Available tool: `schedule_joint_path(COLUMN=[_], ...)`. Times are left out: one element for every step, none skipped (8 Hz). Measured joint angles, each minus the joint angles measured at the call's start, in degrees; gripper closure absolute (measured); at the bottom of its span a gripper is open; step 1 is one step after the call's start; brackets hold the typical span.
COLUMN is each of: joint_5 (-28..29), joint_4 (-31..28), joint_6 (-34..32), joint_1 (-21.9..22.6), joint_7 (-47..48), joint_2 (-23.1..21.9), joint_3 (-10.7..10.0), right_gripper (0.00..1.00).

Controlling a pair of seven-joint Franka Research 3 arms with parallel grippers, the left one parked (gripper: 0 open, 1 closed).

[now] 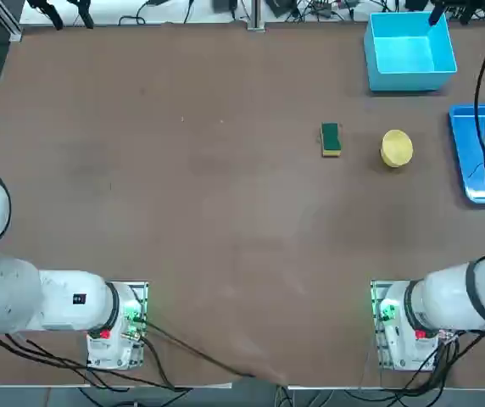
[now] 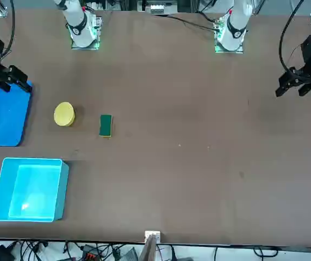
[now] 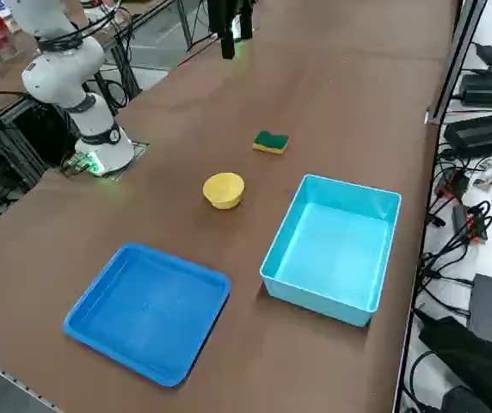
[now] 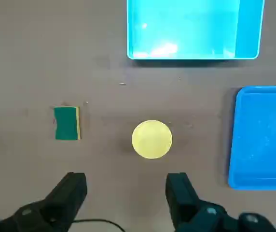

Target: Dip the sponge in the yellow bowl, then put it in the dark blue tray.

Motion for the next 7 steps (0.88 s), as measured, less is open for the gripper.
schedule_joint_path(joint_5=[0.0, 0.0, 0.5, 2.0, 3.4, 4.0, 4.1], joint_4=[0.0, 0.0, -0.1, -0.5, -2.0, -5.3, -9.9], joint_6=[-0.1, -0.2, -0.2, 0.0, 2.1, 6.8, 12.6], joint_1=[0.0, 0.1, 0.1, 0.4, 1.4, 3.6, 6.5], joint_7=[-0.2, -0.2, -0.2, -0.2, -0.2, -0.1, 1.6], joint_2=[0.0, 0.0, 0.0, 0.1, 0.4, 0.9, 1.4], joint_3=[0.1, 0.2, 0.4, 0.5, 0.5, 0.7, 0.7], right_gripper=[0.0, 0.0, 0.0, 0.0, 0.0, 0.0, 0.0])
